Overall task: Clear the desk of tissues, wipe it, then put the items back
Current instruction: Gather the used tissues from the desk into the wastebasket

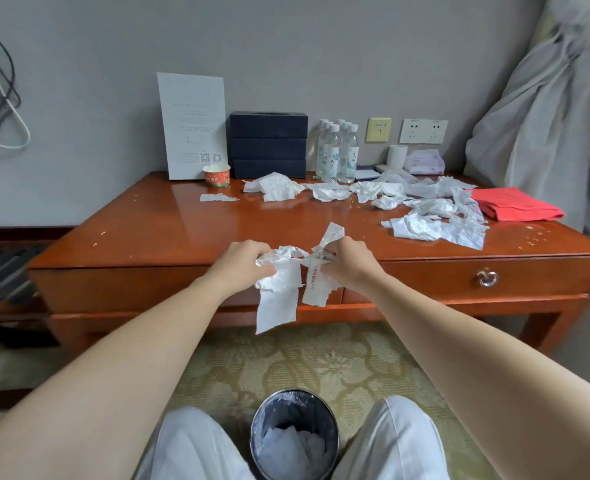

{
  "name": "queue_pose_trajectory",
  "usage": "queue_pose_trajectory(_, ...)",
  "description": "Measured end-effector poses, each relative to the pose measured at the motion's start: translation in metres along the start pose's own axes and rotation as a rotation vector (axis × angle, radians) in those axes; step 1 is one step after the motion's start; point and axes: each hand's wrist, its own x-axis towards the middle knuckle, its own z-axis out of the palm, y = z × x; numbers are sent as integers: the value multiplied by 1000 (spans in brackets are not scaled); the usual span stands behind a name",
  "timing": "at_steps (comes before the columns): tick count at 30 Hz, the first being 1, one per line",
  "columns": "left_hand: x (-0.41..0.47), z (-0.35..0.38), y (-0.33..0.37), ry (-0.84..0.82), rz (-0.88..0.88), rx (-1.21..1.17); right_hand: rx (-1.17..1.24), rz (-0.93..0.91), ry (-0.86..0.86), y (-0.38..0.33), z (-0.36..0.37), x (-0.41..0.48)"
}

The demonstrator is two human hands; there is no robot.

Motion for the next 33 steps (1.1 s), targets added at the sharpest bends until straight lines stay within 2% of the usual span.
queue_pose_trajectory(11, -54, 118, -40, -117, -130, -87, 7, 138, -157, 70, 99, -62)
queue_pose_trajectory(21, -44, 231, -108, -295, -344, -124, 39, 268, -366, 128, 222, -40)
queue_pose_trajectory(26, -37, 289, -149, -444, -444, -151, 67, 294, -511, 152, 291, -24)
queue_pose_trajectory(33, -33, 340, -188, -579, -510, -137, 53, 310, -648, 170, 347, -16)
